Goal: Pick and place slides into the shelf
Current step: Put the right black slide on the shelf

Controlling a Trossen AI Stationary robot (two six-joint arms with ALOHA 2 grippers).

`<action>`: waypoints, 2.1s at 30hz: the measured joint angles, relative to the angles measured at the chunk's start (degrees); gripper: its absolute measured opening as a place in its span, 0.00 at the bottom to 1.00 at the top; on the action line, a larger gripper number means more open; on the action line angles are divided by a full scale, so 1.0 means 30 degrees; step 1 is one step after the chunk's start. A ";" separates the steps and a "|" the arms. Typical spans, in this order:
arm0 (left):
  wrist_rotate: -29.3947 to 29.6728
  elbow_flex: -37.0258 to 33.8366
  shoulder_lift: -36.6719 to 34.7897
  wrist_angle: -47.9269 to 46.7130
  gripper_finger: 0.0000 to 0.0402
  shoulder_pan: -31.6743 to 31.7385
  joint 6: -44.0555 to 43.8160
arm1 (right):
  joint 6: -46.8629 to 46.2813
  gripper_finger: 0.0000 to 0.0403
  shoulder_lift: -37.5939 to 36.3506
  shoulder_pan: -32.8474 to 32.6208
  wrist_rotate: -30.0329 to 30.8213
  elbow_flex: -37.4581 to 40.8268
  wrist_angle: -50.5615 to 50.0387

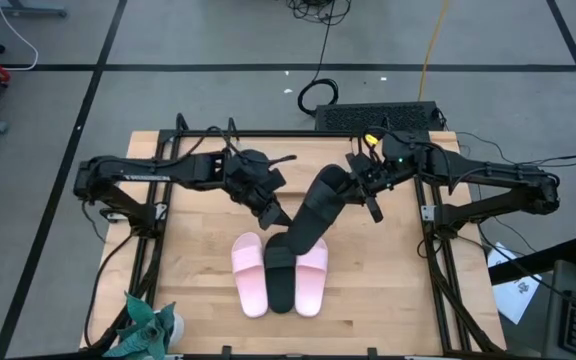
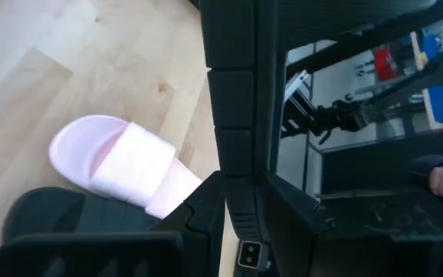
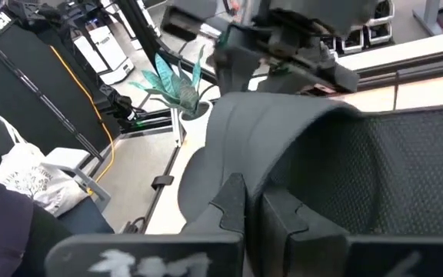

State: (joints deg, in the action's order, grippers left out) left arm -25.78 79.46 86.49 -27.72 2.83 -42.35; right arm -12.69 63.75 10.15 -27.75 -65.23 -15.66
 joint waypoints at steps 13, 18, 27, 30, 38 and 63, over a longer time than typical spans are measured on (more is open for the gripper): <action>-0.1038 -0.0015 0.0222 0.1360 0.21 0.0358 -0.0449 | 0.0036 0.00 -0.0044 0.0007 0.0145 0.0000 0.0257; -0.1402 -0.0015 0.0222 0.1373 0.21 0.0395 -0.0664 | 0.0005 0.00 -0.0058 0.0007 0.0080 -0.0007 0.0213; -0.1538 -0.0015 0.0222 0.1260 0.21 0.0432 -0.1345 | -0.0053 0.00 -0.0080 0.0007 -0.0285 -0.0007 0.0137; -0.1531 -0.0015 0.0222 0.1272 0.21 0.0498 -0.1585 | -0.0028 0.00 -0.0080 0.0007 -0.0277 -0.0007 0.0130; 0.0295 -0.0015 0.0222 0.1354 0.21 0.0495 -0.2084 | 0.0103 0.00 -0.0095 0.0036 -0.0175 -0.0007 0.0000; 0.1304 0.0007 0.0200 0.1399 0.21 0.0562 -0.2062 | 0.0109 0.00 -0.0087 0.0022 -0.0248 -0.0007 -0.0030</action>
State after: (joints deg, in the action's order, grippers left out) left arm -21.87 79.48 87.09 -23.53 4.52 -48.53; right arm -12.36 63.48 10.22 -28.49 -65.25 -15.75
